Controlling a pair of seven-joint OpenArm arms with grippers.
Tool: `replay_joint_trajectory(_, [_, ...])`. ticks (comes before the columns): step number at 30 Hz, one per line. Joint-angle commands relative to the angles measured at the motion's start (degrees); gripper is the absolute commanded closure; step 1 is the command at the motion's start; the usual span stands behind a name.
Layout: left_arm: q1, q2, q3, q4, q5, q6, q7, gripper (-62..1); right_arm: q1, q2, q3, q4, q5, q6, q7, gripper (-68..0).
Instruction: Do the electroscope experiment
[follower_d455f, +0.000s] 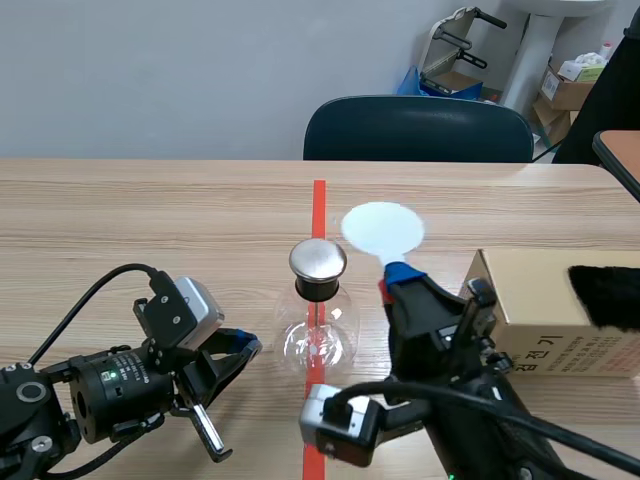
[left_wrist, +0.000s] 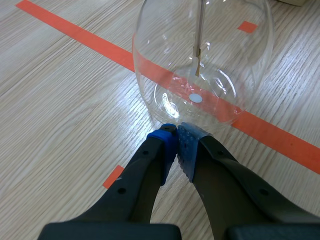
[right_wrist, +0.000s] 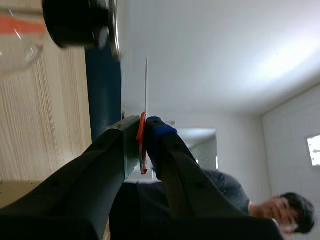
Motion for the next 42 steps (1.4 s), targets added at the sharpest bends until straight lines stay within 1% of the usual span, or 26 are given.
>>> replay_joint_trajectory(1, [-0.3, 0.3, -0.2, 1.1, -0.5, 0.1, -0.7, -4.0, 0.8, 0.0, 0.5, 0.4, 0.0, -0.6, -2.5, -1.0])
replay_joint_trajectory(7, [-0.3, 0.3, -0.2, 1.1, -0.5, 0.1, -0.7, -4.0, 0.8, 0.0, 0.5, 0.4, 0.0, -0.6, -12.6, -1.0])
replay_joint_trajectory(10, [-0.3, 0.3, -0.2, 1.1, -0.5, 0.1, -0.7, -4.0, 0.8, 0.0, 0.5, 0.4, 0.0, -0.6, -16.0, -1.0])
replay_joint_trajectory(12, [-0.3, 0.3, -0.2, 1.1, -0.5, 0.1, -0.7, -4.0, 0.8, 0.0, 0.5, 0.4, 0.0, -0.6, -17.4, -1.0])
replay_joint_trajectory(42, [-0.3, 0.3, -0.2, 1.1, -0.5, 0.1, -0.7, -4.0, 0.8, 0.0, 0.5, 0.4, 0.0, -0.6, -17.5, -1.0])
